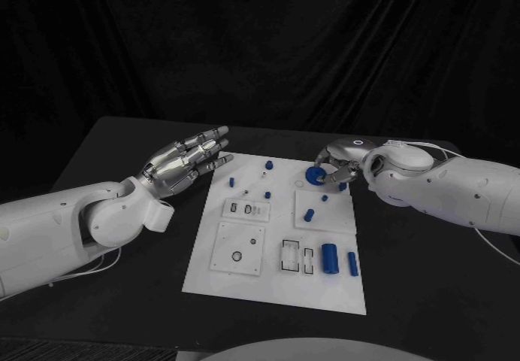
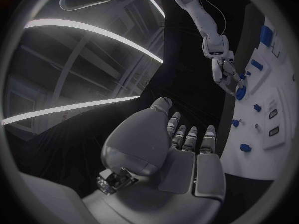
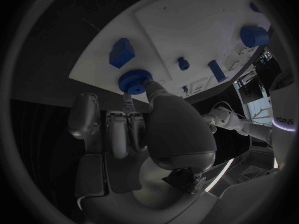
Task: Assemble the parts on the task board
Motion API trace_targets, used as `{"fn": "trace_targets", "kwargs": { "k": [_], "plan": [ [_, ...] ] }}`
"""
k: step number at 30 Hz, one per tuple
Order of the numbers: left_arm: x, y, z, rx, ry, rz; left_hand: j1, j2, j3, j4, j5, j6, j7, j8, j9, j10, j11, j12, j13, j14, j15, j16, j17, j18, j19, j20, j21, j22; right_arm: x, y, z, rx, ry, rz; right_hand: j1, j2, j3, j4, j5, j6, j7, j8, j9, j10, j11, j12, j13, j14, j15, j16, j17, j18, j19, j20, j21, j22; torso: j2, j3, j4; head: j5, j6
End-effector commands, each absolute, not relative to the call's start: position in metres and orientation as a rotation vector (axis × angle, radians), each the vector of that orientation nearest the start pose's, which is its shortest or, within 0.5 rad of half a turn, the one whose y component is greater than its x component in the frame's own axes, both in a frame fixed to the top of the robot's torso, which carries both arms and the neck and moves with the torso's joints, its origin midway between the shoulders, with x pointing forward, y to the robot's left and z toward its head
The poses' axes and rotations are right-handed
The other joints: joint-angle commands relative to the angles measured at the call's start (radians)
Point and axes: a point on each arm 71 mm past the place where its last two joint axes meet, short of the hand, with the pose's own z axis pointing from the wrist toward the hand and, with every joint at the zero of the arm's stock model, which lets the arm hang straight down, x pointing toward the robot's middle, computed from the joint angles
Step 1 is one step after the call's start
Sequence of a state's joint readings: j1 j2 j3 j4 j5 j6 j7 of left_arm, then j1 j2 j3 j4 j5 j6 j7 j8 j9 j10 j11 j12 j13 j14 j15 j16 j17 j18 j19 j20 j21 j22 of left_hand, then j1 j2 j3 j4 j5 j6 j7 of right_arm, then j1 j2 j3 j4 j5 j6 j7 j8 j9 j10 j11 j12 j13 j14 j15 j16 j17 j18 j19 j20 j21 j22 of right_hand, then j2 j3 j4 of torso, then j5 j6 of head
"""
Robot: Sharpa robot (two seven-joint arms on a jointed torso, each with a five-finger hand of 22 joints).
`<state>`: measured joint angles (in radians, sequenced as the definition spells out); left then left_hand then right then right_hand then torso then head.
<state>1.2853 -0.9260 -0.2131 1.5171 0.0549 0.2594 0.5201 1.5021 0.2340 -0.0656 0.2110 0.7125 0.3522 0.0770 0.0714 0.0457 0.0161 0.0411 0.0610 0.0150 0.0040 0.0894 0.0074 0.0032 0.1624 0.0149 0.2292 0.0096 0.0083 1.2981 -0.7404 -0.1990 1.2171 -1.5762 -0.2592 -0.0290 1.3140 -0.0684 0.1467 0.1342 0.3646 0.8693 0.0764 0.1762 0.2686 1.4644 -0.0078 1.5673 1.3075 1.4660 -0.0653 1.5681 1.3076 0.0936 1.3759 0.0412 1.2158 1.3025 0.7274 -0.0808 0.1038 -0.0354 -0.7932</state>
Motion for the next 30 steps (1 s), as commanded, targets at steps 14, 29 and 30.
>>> {"fn": "trace_targets", "kwargs": {
  "k": [14, 29, 30],
  "plan": [
    [0.463, 0.229, -0.187, -0.987, 1.582, -2.065, 0.003, 0.001, 0.009, -0.002, 0.005, -0.001, 0.002, 0.006, 0.000, -0.001, 0.008, 0.002, 0.001, -0.001, 0.009, 0.003, 0.001, 0.018, 0.003, 0.005, 0.004, 0.001, 0.525, -0.237, -0.223, -0.434, 1.744, 0.353, 0.028, -0.011, 0.053, -0.069, 0.230, -0.014, -0.001, 0.156, 0.156, 0.106, -0.005, 0.003, 0.263, 0.105, -0.011, 0.003, 0.263, -0.006, 0.011, -0.006, 0.000, 0.020, 0.000, 0.0010, -0.0003, 0.004, 0.008],
    [0.463, 0.229, -0.188, -0.989, 1.593, -2.063, 0.003, 0.001, 0.010, -0.003, 0.005, -0.001, 0.002, 0.006, 0.000, -0.001, 0.008, 0.003, 0.001, 0.000, 0.010, 0.004, 0.001, 0.018, 0.004, 0.005, 0.004, 0.001, 0.522, -0.206, -0.174, -0.492, 1.586, 0.473, -0.035, -0.029, 0.078, -0.030, 0.298, -0.014, 0.003, 0.182, 0.188, 0.106, -0.003, 0.003, 0.263, 0.105, -0.007, 0.003, 0.263, -0.008, 0.020, -0.003, 0.003, 0.032, -0.001, -0.0008, -0.0051, 0.008, 0.003],
    [0.463, 0.229, -0.188, -0.989, 1.594, -2.064, 0.003, 0.001, 0.010, -0.003, 0.005, -0.001, 0.002, 0.006, 0.000, -0.001, 0.008, 0.003, 0.001, 0.000, 0.010, 0.004, 0.001, 0.018, 0.004, 0.005, 0.004, 0.001, 0.522, -0.202, -0.171, -0.495, 1.583, 0.482, -0.037, -0.030, 0.078, -0.029, 0.297, -0.013, 0.003, 0.182, 0.188, 0.106, -0.002, 0.003, 0.263, 0.105, -0.007, 0.003, 0.263, -0.008, 0.021, -0.003, 0.003, 0.032, -0.002, -0.0014, -0.0044, 0.008, 0.003]
  ]
}}
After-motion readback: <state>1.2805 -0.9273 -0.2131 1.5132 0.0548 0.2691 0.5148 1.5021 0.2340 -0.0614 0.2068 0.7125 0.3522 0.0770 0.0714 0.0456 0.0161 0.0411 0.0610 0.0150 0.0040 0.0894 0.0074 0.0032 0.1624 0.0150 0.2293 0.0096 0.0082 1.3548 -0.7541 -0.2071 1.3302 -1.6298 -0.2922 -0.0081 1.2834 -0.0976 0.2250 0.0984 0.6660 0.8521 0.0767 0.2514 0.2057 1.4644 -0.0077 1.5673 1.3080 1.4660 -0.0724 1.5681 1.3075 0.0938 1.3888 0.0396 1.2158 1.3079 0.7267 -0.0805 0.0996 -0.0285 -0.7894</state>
